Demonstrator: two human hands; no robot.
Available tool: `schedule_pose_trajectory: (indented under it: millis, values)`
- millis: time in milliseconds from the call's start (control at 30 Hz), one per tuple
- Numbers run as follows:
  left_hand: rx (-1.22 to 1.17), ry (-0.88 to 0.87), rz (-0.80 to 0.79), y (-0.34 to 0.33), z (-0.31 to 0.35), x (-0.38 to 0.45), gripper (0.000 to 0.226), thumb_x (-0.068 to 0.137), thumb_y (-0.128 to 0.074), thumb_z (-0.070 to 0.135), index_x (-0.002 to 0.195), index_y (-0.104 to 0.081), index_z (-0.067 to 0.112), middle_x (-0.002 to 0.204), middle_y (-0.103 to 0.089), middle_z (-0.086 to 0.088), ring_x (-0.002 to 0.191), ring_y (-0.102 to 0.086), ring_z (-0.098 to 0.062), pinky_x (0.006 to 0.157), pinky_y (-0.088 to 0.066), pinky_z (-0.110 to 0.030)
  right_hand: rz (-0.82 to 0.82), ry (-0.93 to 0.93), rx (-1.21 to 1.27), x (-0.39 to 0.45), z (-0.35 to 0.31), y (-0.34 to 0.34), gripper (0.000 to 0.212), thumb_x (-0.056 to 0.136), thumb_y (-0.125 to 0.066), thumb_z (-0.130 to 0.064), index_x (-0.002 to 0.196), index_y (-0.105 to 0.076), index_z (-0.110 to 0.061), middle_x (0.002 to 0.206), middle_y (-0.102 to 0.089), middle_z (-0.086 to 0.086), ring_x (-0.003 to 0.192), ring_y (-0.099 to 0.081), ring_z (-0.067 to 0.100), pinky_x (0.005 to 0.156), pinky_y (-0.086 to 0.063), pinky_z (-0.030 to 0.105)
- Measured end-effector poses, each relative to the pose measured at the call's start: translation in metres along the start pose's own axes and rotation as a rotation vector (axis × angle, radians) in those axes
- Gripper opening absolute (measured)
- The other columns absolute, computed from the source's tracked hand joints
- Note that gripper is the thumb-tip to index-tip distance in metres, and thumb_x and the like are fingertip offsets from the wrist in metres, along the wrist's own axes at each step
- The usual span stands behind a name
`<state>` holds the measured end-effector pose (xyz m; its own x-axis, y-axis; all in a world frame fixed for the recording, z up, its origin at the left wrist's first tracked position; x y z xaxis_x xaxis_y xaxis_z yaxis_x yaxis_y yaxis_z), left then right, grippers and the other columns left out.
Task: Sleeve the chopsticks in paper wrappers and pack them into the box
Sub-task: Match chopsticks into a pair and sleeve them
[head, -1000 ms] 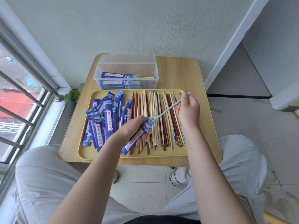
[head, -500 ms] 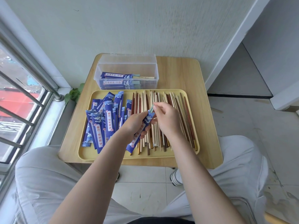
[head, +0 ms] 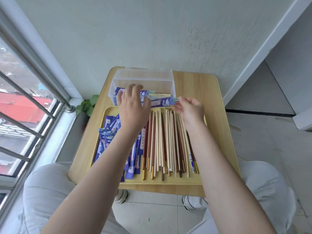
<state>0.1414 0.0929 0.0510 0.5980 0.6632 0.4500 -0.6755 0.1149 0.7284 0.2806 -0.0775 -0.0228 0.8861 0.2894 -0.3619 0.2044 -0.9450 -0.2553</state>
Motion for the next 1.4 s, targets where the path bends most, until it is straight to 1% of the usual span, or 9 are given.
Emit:
schedule_pose_trajectory:
  millis: [67,233,433,733,833,933,1133,1267,1400]
  values:
    - [0.015,0.022,0.020,-0.002,-0.016,0.011,0.041,0.088,-0.052,0.020,0.128,-0.057,0.009,0.130,-0.056,-0.008,0.120,-0.053,-0.025,0.116,-0.027,-0.045,0.091,0.036,0.066,0.016,-0.013,0.000,0.008,0.097,-0.061,-0.003,0.105,-0.060,0.000,0.092,-0.073,0.016,0.078,-0.076,0.023,0.073,-0.062,0.031]
    - [0.169,0.158,-0.312,-0.053,-0.058,0.014,0.064,0.096,-0.051,0.022,0.154,-0.027,0.007,0.161,-0.028,-0.011,0.151,-0.021,-0.028,0.124,-0.017,-0.043,0.139,0.083,0.015,0.044,-0.019,-0.038,0.008,0.098,-0.060,-0.002,0.105,-0.060,0.002,0.090,-0.072,0.018,0.073,-0.074,0.022,0.067,-0.063,0.029]
    - [0.217,0.151,-0.383,-0.069,-0.067,0.002,0.067,0.099,-0.048,0.022,0.157,-0.019,0.005,0.166,-0.016,-0.012,0.155,-0.004,-0.028,0.126,-0.007,-0.042,0.031,0.113,-0.535,0.060,0.000,-0.084,0.010,0.097,-0.063,-0.017,0.087,-0.063,-0.014,0.086,-0.075,0.001,0.055,-0.071,0.015,0.042,-0.049,0.023]
    - [0.156,0.146,-0.397,-0.066,-0.068,0.000,0.066,0.097,-0.050,0.019,0.156,-0.023,0.007,0.167,-0.014,-0.013,0.155,-0.003,-0.028,0.126,-0.009,-0.041,-0.060,0.400,-1.154,0.050,-0.021,-0.110,0.021,0.098,-0.058,-0.019,0.108,-0.075,-0.013,0.111,-0.073,0.000,0.099,-0.067,0.020,0.078,-0.050,0.027]
    - [0.088,0.170,-0.229,-0.043,-0.066,-0.002,0.038,0.089,-0.056,0.013,0.127,-0.055,0.005,0.132,-0.051,-0.016,0.125,-0.046,-0.035,0.096,-0.045,-0.044,-0.069,0.486,-1.152,0.029,-0.024,-0.111,0.015,0.098,-0.056,-0.020,0.101,-0.070,-0.016,0.104,-0.070,-0.002,0.091,-0.064,0.018,0.072,-0.049,0.029]
    - [0.103,0.357,-0.296,-0.031,-0.083,-0.014,0.013,0.092,-0.050,0.018,0.082,-0.052,0.010,0.075,-0.048,0.000,0.071,-0.046,-0.026,0.055,-0.032,-0.030,-0.261,0.412,-1.246,0.003,0.011,-0.117,0.017,0.095,-0.060,-0.020,0.091,-0.070,-0.007,0.092,-0.072,0.008,0.083,-0.066,0.025,0.074,-0.054,0.034]
    - [0.125,0.490,-0.405,-0.020,-0.104,-0.046,0.036,0.089,-0.048,0.018,0.058,-0.029,0.014,0.055,-0.027,0.000,0.051,-0.021,-0.018,0.050,-0.015,-0.025,-0.516,0.117,-1.603,-0.044,0.104,-0.112,0.040,0.093,-0.062,-0.035,0.064,-0.046,-0.014,0.061,-0.051,0.002,0.055,-0.051,0.022,0.051,-0.037,0.027]
    - [0.068,0.545,-0.410,-0.015,-0.112,-0.066,0.037,0.092,-0.049,0.024,0.061,-0.032,0.015,0.058,-0.032,0.000,0.053,-0.027,-0.017,0.050,-0.020,-0.026,-0.462,0.159,-1.701,-0.064,0.114,-0.111,0.025,0.097,-0.058,-0.038,0.099,-0.059,-0.013,0.090,-0.064,0.001,0.083,-0.062,0.023,0.063,-0.042,0.030]
    - [-0.023,0.570,-0.418,-0.017,-0.116,-0.085,0.032,0.091,-0.051,0.023,0.064,-0.034,0.016,0.060,-0.037,-0.001,0.056,-0.032,-0.019,0.050,-0.020,-0.027,-0.385,0.158,-1.711,-0.074,0.110,-0.107,0.019,0.099,-0.059,-0.025,0.112,-0.062,-0.013,0.101,-0.062,0.002,0.083,-0.056,0.023,0.062,-0.040,0.030]
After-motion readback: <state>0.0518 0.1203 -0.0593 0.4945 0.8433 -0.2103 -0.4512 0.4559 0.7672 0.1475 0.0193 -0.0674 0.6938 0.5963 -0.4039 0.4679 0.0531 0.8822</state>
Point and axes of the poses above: each hand's wrist, its own x-axis towards the middle knuckle, its own y-axis out of the back of the hand, z = x × y, the point moved 10 cm from there along x, towards the middle knuckle
